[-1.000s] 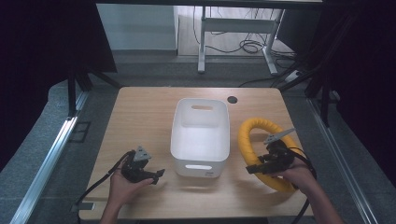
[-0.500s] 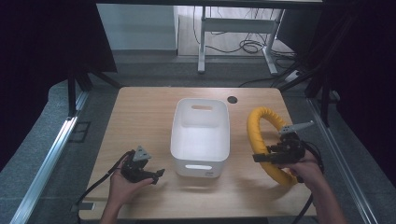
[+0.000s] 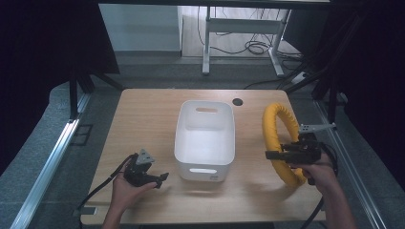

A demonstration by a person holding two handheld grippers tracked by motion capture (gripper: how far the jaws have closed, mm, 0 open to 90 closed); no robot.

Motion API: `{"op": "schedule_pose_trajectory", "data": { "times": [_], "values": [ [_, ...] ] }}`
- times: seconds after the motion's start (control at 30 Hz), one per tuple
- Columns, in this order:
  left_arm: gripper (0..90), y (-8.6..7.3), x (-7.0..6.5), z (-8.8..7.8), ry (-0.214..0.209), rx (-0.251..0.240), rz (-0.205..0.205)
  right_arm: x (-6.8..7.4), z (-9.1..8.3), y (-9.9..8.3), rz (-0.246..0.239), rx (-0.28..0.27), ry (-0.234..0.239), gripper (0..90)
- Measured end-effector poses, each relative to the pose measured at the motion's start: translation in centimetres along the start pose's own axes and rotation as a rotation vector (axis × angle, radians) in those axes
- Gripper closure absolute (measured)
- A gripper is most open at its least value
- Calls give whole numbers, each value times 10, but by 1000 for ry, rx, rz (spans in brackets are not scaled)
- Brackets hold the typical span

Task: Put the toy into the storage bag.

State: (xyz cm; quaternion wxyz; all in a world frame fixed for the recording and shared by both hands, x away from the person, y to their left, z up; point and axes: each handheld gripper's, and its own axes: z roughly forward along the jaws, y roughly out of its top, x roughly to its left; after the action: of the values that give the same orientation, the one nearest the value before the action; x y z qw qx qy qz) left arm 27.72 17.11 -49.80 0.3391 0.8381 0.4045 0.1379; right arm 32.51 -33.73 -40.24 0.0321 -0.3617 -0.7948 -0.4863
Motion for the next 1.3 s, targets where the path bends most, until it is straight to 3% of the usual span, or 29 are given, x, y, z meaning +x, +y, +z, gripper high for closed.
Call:
{"op": "schedule_pose_trajectory", "data": {
  "times": [0.3, 0.73, 1.03, 1.3],
  "values": [
    [146, 0, 1, 0, 1, -1, 6, -1, -10, 1, 10, -61, 2, 487],
    [146, 0, 1, 0, 3, 0, 5, 0, -32, 7, 9, -192, 28, 489],
    [146, 0, 0, 0, 3, 0, 6, 7, -29, 13, -9, -257, 46, 488],
    [146, 0, 0, 2, -2, 5, 8, 21, -27, 20, -35, -343, 39, 487]
  ]
}}
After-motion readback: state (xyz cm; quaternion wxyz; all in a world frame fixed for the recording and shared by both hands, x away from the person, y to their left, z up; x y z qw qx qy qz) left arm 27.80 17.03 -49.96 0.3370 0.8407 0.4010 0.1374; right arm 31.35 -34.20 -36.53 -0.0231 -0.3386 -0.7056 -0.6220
